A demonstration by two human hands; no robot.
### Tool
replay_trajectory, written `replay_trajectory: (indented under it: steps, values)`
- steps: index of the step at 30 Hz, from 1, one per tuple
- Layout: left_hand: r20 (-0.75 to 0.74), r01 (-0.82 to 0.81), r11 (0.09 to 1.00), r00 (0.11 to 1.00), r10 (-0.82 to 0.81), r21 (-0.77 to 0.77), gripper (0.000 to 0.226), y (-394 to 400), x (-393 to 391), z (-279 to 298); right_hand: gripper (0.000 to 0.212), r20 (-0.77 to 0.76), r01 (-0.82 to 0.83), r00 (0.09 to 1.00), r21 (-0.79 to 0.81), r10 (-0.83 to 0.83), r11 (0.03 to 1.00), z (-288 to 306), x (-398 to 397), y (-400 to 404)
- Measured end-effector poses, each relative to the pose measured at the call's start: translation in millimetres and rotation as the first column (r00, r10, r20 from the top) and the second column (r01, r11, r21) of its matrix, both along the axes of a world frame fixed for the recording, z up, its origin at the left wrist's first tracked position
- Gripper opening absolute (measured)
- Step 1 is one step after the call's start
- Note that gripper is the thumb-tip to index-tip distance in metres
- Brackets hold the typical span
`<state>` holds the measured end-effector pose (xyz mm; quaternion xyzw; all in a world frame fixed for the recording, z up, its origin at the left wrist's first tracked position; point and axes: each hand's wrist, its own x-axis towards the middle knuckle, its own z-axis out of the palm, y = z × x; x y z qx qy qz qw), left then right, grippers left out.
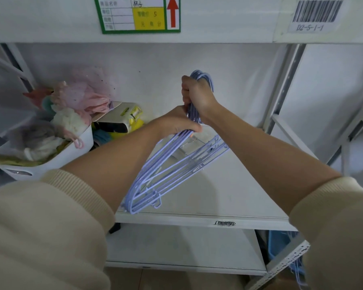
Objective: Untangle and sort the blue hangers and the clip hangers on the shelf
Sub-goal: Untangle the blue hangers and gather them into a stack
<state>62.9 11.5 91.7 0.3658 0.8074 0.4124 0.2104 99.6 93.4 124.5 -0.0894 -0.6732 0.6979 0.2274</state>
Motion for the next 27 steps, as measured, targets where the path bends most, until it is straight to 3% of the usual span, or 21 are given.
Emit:
replay_trajectory:
  steps: [4, 6, 9, 11, 13, 14, 15, 17, 20, 23, 25, 27]
  values:
    - [-0.297, -0.097, 0.980, 0.954, 0.041, -0.176, 0.031, -2.6, 1.1, -7.0, 0.039, 0.097, 0.142, 0.984, 0.066, -0.148, 0.988, 4.2, -3.5, -8.7]
    - [-0.557, -0.219, 0.923, 0.831, 0.005, -0.318, 0.039, -4.7, 3.9, -14.6, 0.040, 0.154, 0.187, 0.968, 0.085, -0.198, 0.979, 3.2, -8.2, -10.9]
    - [-0.784, -0.392, 0.881, 0.620, 0.039, -0.266, 0.030, -0.6, 12.5, -31.1, 0.041, 0.142, 0.185, 0.973, 0.002, -0.183, 0.983, -0.5, -18.8, -15.9]
    - [-0.836, -0.449, 0.867, 0.544, 0.072, -0.217, 0.026, 0.2, 13.8, -41.8, 0.031, 0.173, 0.199, 0.967, -0.049, -0.188, 0.979, 1.4, -24.1, -17.0]
    - [-0.855, -0.447, 0.876, 0.512, 0.087, -0.178, 0.025, -2.4, 8.4, -48.9, 0.020, 0.265, 0.241, 0.927, 0.119, -0.264, 0.963, 6.1, -24.6, -22.4]
    - [-0.859, -0.439, 0.885, 0.503, 0.098, -0.156, 0.026, -4.3, 5.5, -50.4, 0.019, 0.276, 0.239, 0.928, 0.074, -0.250, 0.968, 8.3, -26.5, -21.1]
    - [-0.863, -0.433, 0.890, 0.495, 0.101, -0.144, 0.028, -5.5, 3.6, -51.1, 0.028, 0.223, 0.210, 0.955, -0.053, -0.194, 0.976, 8.6, -27.5, -18.4]
    - [-0.873, -0.421, 0.892, 0.484, 0.064, -0.168, 0.026, -5.1, 0.0, -50.0, 0.041, 0.241, 0.230, 0.944, 0.012, -0.226, 0.973, 7.1, -30.9, -9.4]
    - [-0.879, -0.401, 0.885, 0.476, -0.020, -0.238, 0.026, -4.1, -5.6, -41.2, 0.039, 0.272, 0.188, 0.937, 0.131, -0.218, 0.973, 12.5, -24.4, -2.6]
    - [-0.852, -0.370, 0.896, 0.524, -0.019, -0.247, 0.029, -4.1, -8.8, -26.1, 0.043, 0.238, 0.032, 0.967, 0.246, -0.092, 0.969, 6.9, -6.1, 10.6]
    - [-0.793, -0.352, 0.912, 0.608, 0.051, -0.212, 0.028, -4.8, -16.5, -15.0, 0.062, 0.310, -0.114, 0.948, 0.554, -0.077, 0.825, -12.2, 8.1, 25.5]
    - [-0.701, -0.325, 0.925, 0.707, 0.097, -0.199, 0.026, -6.0, -29.4, -6.8, 0.063, 0.339, -0.182, 0.899, 0.866, -0.279, 0.466, -32.8, 20.4, 40.4]
